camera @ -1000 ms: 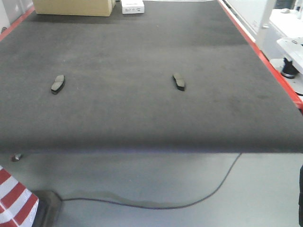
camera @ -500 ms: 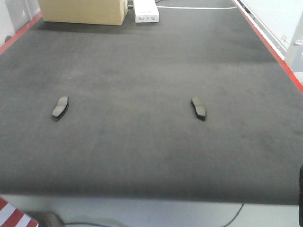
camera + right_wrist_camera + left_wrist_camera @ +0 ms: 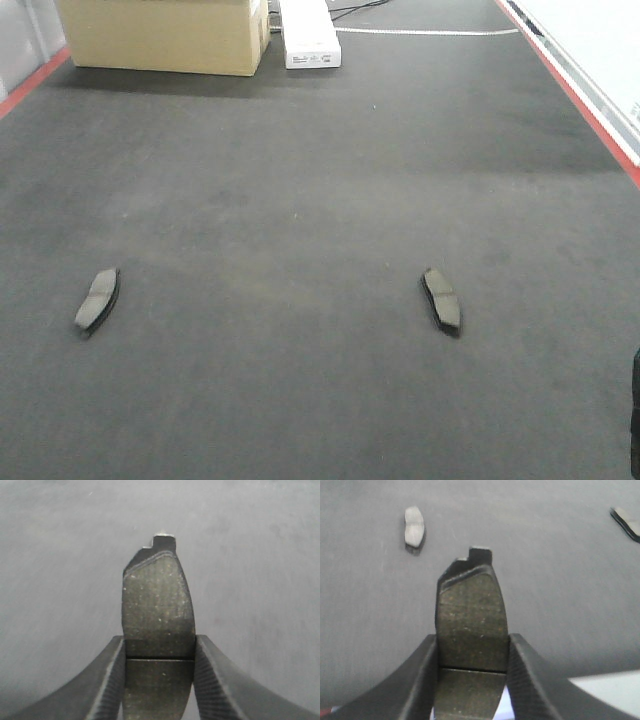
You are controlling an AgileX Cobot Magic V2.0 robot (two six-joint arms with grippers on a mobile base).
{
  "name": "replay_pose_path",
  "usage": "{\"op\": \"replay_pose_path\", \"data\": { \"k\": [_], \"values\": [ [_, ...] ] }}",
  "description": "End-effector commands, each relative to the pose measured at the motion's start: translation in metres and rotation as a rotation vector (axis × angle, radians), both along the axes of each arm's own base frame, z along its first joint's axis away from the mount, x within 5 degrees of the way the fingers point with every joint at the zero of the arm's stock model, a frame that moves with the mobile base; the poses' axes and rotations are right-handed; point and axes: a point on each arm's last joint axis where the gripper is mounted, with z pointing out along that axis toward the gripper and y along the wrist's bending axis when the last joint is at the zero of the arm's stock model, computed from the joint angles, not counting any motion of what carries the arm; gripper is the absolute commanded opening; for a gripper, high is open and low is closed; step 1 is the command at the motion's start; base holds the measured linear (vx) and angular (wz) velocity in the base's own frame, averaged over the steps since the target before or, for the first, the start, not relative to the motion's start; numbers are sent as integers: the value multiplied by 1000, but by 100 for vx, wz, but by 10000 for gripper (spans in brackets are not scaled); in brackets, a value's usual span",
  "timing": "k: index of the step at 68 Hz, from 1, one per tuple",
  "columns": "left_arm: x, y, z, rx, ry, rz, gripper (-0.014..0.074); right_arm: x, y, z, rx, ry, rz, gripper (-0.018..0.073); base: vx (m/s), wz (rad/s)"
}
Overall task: Move and align brake pads A on conveyor
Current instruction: 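Turn and drive up to the black belt conveyor, then lower the left gripper and release its brake pad onto the belt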
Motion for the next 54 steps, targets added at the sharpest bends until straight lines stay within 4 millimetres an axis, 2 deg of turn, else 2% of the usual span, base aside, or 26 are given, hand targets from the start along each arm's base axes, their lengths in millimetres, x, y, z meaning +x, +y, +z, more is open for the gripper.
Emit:
{"op": "replay_pose_path", "data": {
  "k": [1, 28, 54],
  "values": [
    [4, -2, 14, -29, -92, -12, -6, 4, 0, 15, 9, -105, -10, -4, 27, 0],
    [4, -2, 14, -29, -92, -12, -6, 4, 0, 15, 9, -105, -10, -4, 21, -7],
    [4, -2, 14, -29, -92, -12, -6, 4, 0, 15, 9, -105, -10, -4, 8, -5]
  ]
}}
